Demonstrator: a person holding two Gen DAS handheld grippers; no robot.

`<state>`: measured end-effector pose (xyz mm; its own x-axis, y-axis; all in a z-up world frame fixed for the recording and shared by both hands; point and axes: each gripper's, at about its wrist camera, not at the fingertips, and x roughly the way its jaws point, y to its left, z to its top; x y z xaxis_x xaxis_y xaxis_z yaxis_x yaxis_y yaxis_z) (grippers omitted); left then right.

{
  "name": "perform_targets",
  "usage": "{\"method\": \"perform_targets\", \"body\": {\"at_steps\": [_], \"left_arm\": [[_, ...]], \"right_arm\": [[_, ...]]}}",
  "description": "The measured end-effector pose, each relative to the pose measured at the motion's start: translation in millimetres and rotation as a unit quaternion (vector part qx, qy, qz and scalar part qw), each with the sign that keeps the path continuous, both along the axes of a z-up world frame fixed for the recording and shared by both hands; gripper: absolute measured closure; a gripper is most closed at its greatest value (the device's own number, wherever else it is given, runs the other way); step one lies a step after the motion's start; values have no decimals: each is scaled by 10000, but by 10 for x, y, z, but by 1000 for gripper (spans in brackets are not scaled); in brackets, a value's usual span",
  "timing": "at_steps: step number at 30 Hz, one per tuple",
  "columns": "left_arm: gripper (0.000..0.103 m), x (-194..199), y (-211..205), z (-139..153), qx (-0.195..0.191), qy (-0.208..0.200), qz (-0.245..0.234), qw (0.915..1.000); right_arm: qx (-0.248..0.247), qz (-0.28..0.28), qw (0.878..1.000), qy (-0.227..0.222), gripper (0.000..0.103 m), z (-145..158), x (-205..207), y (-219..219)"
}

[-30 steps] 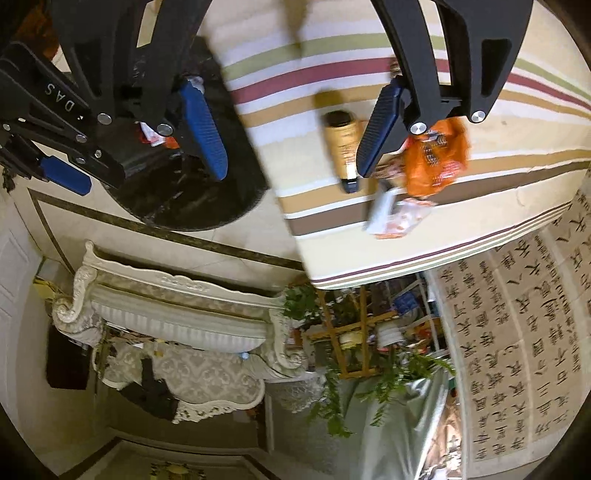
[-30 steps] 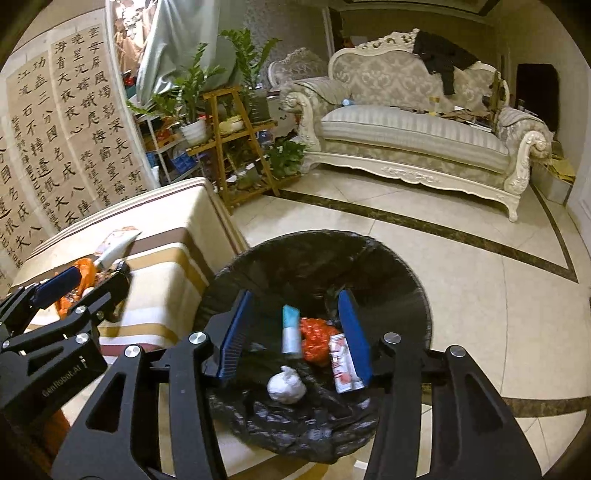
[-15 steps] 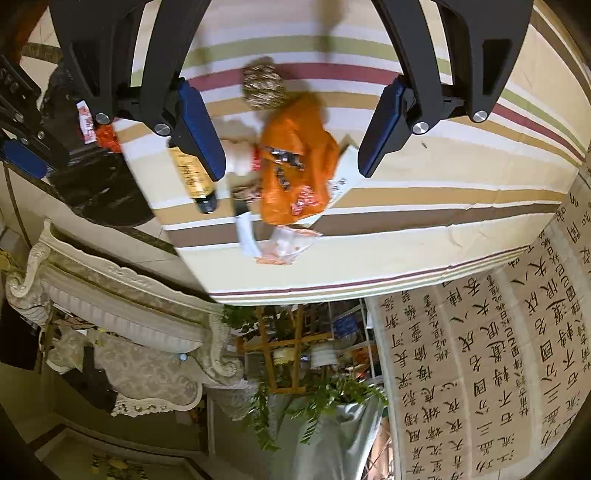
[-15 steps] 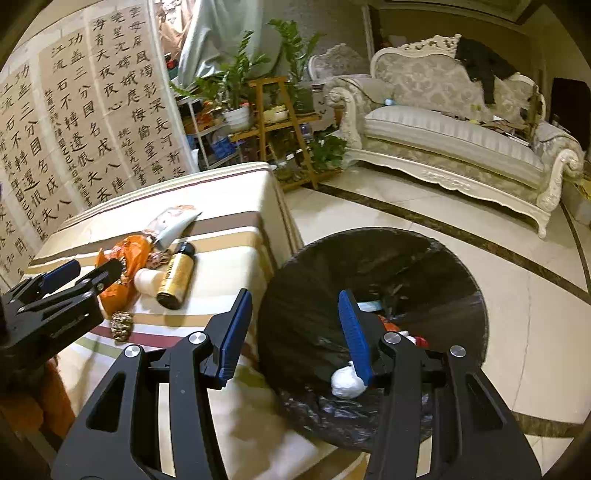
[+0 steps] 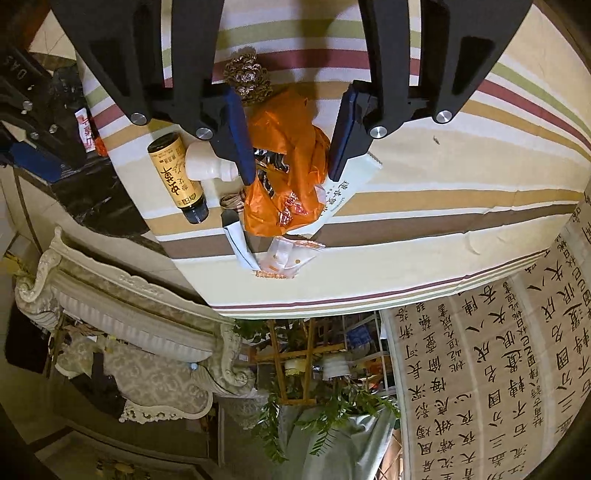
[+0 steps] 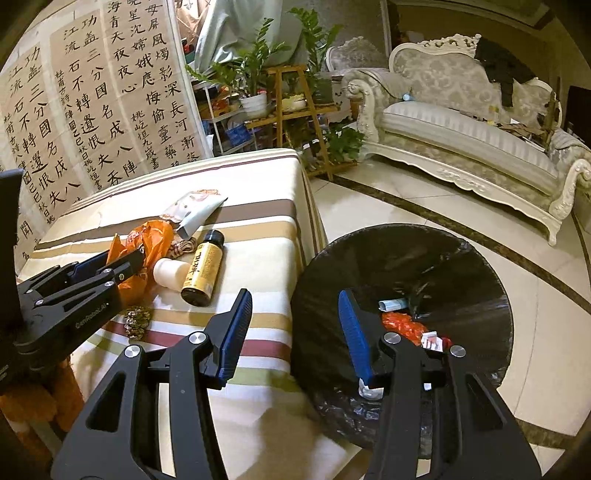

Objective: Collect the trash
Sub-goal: 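Grasp the orange plastic bag on the table with the left gripper, then grasp the gold mesh scrubber with the right gripper while the left holds the orange bag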

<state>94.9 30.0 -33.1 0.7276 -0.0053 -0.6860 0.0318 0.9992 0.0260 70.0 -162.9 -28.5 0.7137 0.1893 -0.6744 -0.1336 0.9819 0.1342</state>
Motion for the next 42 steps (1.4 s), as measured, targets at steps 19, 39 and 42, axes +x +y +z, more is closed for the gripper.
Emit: {"method": "perform_targets", "body": {"at_steps": [19, 39, 42], "left_arm": [[62, -526, 670, 200, -33, -265, 533, 9982], [62, -681, 1086, 54, -211, -136, 853, 9960], [62, -693, 1059, 64, -232, -148, 822, 9962]], "right_arm": [[-87, 1003, 9949, 65, 55, 32, -139, 824], [-645, 1420, 9864, 511, 82, -180, -93, 1352], [-623, 1404, 9871, 451, 82, -161, -125, 1324]]}}
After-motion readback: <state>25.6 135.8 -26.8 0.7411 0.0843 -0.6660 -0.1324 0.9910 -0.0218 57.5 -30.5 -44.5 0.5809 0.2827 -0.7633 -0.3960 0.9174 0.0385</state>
